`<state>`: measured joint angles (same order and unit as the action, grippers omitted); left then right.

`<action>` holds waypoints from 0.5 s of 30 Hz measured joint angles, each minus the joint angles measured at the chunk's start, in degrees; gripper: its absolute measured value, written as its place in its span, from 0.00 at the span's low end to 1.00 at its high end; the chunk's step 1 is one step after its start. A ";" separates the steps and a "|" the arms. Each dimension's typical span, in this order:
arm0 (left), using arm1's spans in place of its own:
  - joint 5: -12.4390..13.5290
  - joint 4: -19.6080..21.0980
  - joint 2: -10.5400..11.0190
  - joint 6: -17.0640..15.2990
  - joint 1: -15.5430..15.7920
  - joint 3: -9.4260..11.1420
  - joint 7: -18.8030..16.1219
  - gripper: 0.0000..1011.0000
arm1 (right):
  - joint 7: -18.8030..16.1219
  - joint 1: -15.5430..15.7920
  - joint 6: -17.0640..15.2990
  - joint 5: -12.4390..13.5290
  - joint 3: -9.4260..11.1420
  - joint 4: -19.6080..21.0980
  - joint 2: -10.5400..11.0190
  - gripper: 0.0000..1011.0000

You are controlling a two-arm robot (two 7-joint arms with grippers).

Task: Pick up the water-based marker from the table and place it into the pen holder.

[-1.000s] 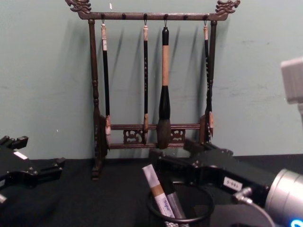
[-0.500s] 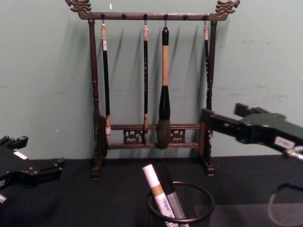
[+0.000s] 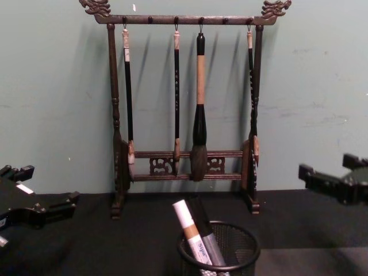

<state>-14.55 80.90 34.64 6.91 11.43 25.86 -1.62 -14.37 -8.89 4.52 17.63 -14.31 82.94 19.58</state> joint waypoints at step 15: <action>0.01 0.00 0.00 0.00 0.00 0.00 0.00 0.99 | 2.85 -0.43 1.38 -7.98 -0.51 -6.18 -1.51 0.99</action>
<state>-14.55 80.90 34.65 6.91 11.43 25.86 -1.62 -11.52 -9.32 5.90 9.66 -14.82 76.76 18.07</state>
